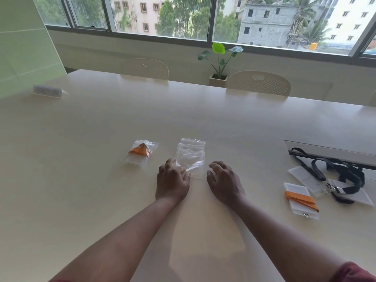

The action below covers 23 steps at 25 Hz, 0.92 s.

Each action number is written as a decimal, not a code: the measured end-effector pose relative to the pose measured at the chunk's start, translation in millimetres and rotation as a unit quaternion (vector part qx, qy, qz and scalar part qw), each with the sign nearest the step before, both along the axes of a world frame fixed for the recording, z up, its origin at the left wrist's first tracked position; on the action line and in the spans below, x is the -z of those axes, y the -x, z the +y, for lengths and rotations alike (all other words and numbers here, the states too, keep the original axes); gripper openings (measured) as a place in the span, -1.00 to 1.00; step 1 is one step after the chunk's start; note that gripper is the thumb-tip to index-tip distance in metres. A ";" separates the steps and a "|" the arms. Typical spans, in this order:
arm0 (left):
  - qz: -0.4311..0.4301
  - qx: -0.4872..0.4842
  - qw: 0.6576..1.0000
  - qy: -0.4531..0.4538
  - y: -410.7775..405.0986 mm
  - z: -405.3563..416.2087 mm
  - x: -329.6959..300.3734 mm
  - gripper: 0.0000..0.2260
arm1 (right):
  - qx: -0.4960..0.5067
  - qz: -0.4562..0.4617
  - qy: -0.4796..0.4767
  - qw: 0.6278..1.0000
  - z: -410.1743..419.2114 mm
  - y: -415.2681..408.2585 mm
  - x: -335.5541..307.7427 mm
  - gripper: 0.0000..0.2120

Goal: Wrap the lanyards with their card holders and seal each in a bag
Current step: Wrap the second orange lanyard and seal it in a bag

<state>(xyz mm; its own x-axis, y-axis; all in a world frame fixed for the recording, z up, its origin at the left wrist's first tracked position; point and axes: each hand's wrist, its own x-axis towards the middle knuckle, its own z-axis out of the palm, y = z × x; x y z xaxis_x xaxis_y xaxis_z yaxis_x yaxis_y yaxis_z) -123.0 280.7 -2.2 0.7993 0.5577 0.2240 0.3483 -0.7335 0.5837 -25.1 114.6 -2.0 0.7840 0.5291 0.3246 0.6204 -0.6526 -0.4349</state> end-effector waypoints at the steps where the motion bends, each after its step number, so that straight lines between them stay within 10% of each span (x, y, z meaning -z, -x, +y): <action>1: -0.008 -0.002 1.000 0.005 0.2 0.1 0.0 -0.80 | -0.001 0.001 -0.003 1.000 -0.1 -0.1 0.3 -0.59; 14: -0.202 0.025 0.979 -0.001 7.1 0.8 -4.4 -0.95 | 0.054 0.091 -0.133 0.985 -5.3 -2.7 -2.9 -0.65; 23: -0.245 0.298 0.919 -0.075 4.9 -45.0 0.5 -0.92 | 0.063 0.360 -0.508 0.780 -72.8 17.9 -4.9 -0.72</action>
<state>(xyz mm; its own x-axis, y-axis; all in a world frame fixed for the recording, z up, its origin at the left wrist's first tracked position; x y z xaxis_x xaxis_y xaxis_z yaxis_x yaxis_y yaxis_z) -127.9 235.8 -2.8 0.7348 -0.0143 0.6781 -0.4207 -0.7938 0.4391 -43.0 41.8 2.9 0.9817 0.1889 -0.0230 -0.0652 0.2199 -0.9733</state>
